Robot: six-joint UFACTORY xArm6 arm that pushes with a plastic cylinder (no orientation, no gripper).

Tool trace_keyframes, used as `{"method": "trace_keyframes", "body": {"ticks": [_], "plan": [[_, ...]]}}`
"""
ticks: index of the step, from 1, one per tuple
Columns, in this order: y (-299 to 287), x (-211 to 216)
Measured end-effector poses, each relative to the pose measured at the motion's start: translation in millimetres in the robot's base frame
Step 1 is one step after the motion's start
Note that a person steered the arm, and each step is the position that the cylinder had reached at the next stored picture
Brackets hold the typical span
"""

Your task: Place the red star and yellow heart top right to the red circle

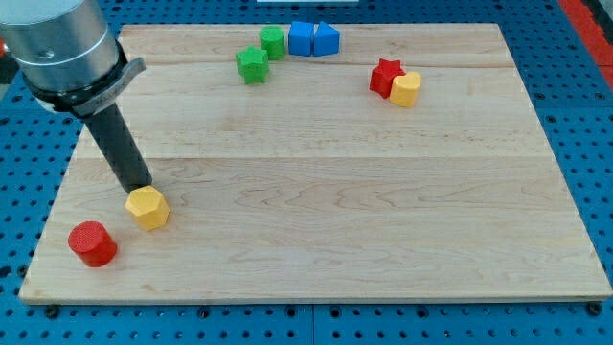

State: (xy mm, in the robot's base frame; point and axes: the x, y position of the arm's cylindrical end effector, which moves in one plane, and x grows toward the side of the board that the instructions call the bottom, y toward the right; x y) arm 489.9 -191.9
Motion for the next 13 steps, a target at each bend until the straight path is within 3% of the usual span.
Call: {"method": "trace_keyframes", "body": {"ticks": [2,3,5,6,7,8,10,11,12,13], "plan": [[-4.2,17.3],[63.9,-20.4],[327.3,-106.3],[415.1,-178.7],[392.8,-223.7],[296.6,-192.9],[111.2,-76.1],[29.5,-37.8],[21.6,-20.7],[109.4,-68.3]]}}
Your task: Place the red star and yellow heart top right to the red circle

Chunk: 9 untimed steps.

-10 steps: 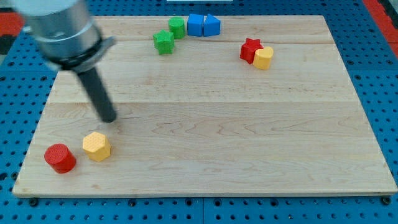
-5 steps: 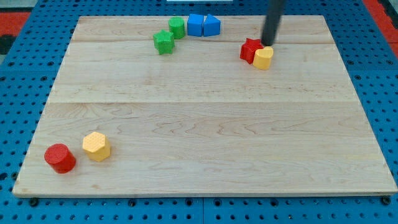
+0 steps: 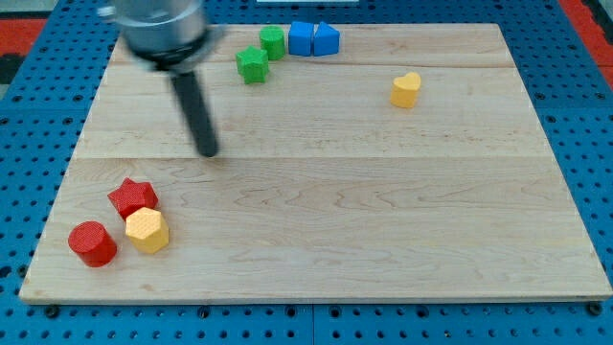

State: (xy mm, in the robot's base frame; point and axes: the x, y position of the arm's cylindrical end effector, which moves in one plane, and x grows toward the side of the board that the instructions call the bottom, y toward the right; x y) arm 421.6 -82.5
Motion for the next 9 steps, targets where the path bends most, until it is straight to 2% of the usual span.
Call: {"method": "trace_keyframes", "body": {"ticks": [1,2,3,5,6,7,8,9], "plan": [[135.0,-4.0],[262.9,-52.3],[281.7,-86.0],[47.8,-87.3],[72.4,-88.3],[90.0,-123.8],[45.7,-143.8],[1.0,-71.6]]}}
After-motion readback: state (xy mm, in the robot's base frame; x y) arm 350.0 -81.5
